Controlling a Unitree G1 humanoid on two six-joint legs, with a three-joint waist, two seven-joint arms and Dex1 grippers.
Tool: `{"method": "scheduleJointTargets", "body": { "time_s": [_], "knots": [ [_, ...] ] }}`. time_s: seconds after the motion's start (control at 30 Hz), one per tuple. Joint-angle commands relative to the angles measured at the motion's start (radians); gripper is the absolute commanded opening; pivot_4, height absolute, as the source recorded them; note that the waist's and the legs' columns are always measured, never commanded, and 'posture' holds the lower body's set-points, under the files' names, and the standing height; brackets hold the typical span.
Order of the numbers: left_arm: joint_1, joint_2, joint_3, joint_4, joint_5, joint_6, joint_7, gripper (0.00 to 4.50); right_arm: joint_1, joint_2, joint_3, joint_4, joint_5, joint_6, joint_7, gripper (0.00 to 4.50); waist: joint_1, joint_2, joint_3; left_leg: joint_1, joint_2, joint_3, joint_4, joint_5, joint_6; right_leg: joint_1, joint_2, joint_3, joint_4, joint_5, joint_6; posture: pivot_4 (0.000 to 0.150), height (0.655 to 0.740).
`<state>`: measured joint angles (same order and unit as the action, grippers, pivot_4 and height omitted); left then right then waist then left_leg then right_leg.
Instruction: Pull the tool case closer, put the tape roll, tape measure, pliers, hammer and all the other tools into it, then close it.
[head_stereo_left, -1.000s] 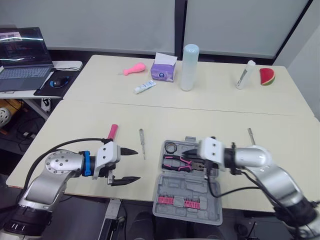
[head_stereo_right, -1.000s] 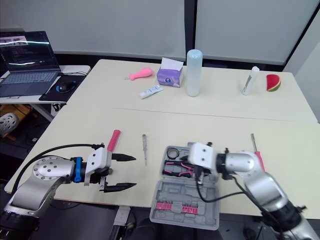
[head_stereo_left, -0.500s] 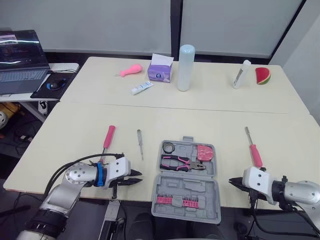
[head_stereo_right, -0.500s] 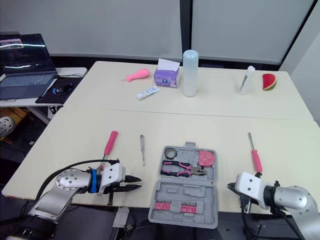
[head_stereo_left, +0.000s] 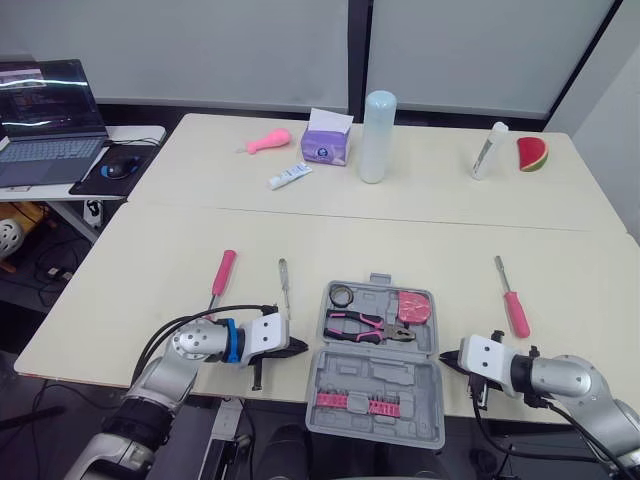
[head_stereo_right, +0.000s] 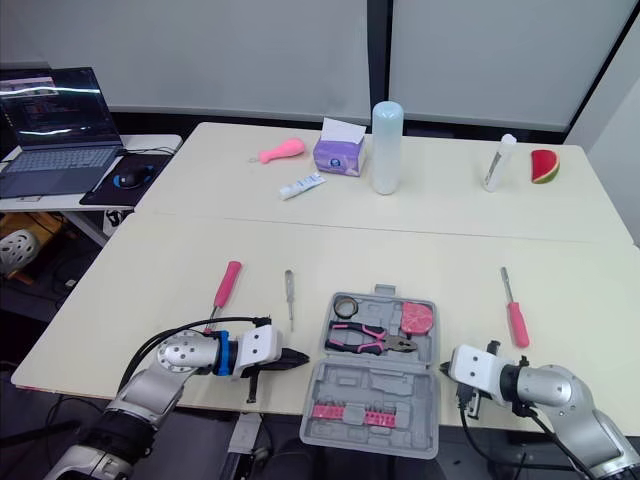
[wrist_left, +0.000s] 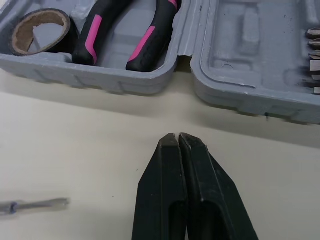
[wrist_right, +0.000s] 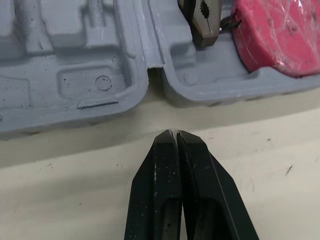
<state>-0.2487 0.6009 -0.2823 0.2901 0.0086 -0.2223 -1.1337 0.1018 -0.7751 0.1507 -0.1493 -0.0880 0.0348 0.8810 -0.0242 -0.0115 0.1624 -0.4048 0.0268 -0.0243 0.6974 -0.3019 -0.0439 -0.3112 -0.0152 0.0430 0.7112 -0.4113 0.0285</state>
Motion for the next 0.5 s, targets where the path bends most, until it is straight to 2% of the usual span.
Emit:
{"method": "scheduleJointTargets", "body": {
  "time_s": [0.03, 0.13, 0.5],
  "knots": [
    [-0.009, -0.029, -0.049, 0.038, 0.041, -0.012, 0.012, 0.04, -0.010, 0.009, 0.026, 0.005, 0.001, -0.013, 0.011, 0.00, 0.000, 0.000, 0.000, 0.001, 0.000, 0.000, 0.000, 0.000, 0.000, 0.002, 0.000, 0.000, 0.000, 0.000, 0.000, 0.150, 0.7161],
    [-0.027, -0.050, -0.063, 0.056, 0.050, -0.028, 0.018, 0.04, -0.019, 0.015, 0.037, 0.006, 0.002, -0.014, 0.013, 0.00, 0.000, 0.001, -0.001, 0.006, 0.000, -0.001, -0.001, 0.000, 0.001, 0.008, 0.000, 0.000, -0.004, 0.000, 0.000, 0.150, 0.7161],
    [-0.056, -0.091, -0.069, 0.015, 0.033, 0.028, 0.002, 0.04, -0.058, 0.053, 0.025, -0.014, 0.021, 0.026, -0.010, 0.00, -0.001, 0.000, -0.001, 0.006, 0.000, -0.001, -0.001, 0.000, 0.000, 0.009, 0.000, 0.000, -0.005, 0.000, 0.000, 0.150, 0.7161]
  ]
}}
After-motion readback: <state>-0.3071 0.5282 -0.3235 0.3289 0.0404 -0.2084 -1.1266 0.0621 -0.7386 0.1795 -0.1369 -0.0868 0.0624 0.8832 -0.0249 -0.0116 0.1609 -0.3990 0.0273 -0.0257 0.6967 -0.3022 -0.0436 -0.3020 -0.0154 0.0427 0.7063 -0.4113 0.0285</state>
